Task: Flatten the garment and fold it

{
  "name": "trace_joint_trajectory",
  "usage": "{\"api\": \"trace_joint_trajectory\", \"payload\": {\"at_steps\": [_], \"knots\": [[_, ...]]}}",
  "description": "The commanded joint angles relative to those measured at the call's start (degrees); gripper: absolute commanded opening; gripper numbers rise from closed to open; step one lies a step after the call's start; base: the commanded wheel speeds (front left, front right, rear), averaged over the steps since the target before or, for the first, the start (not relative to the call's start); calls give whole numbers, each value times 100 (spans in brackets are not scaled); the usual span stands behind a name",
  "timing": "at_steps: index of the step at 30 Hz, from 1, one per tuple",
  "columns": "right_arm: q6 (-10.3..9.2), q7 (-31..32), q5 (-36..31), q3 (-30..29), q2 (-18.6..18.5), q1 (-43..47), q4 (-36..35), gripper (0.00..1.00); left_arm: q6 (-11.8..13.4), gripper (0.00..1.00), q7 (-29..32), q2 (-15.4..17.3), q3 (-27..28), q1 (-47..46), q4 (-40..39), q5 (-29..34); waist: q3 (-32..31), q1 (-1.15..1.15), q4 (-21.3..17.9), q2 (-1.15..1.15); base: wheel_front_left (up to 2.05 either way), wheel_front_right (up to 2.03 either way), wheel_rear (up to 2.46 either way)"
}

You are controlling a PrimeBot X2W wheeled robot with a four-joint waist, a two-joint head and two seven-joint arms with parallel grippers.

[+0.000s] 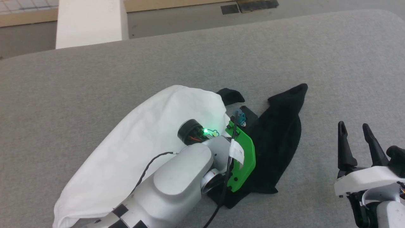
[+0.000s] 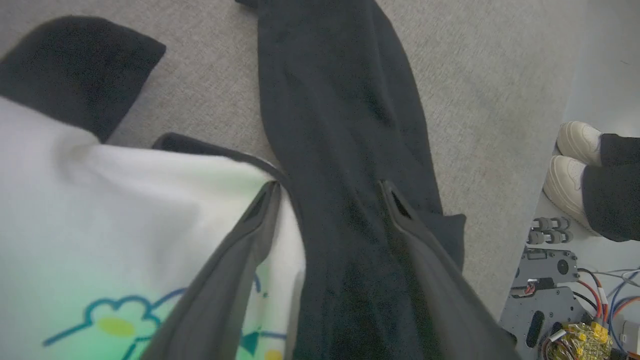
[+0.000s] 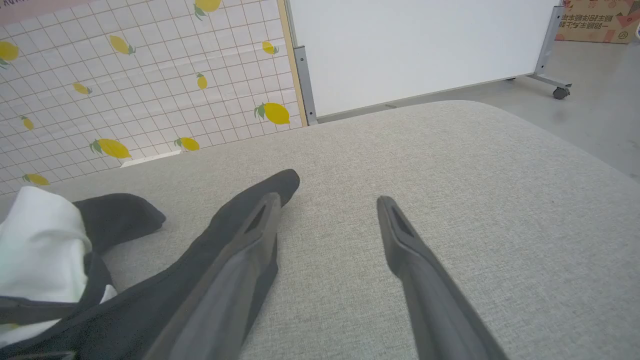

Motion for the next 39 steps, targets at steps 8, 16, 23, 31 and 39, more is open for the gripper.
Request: {"api": "trace_joint_trajectory", "payload": {"at_steps": [8,16,23,31,39], "knots": [[-9,-149,51,-39,-3,-124,164,100,-37,86,190,-20,-274,-170,145,-393,103,0,-167,0,0,0,0],[-9,-107,-49,-99,-3,-100,152,100,65,0,-824,-21,-234,-371,-98,-553,-85,0,190,0,0,0,0],[-9,37,-136,-119,-3,11,-5,100,391,0,-1790,141,328,-235,-409,-683,-374,0,617,0,0,0,0],[-9,224,-202,-153,-3,229,-213,100,1405,0,-2978,1171,1655,939,-1616,-1047,-634,0,1024,0,0,0,0],[-9,368,-207,-81,-3,344,-386,100,2615,100,-3123,1950,2521,2961,-2224,-1598,-681,0,1320,0,0,0,0]]}}
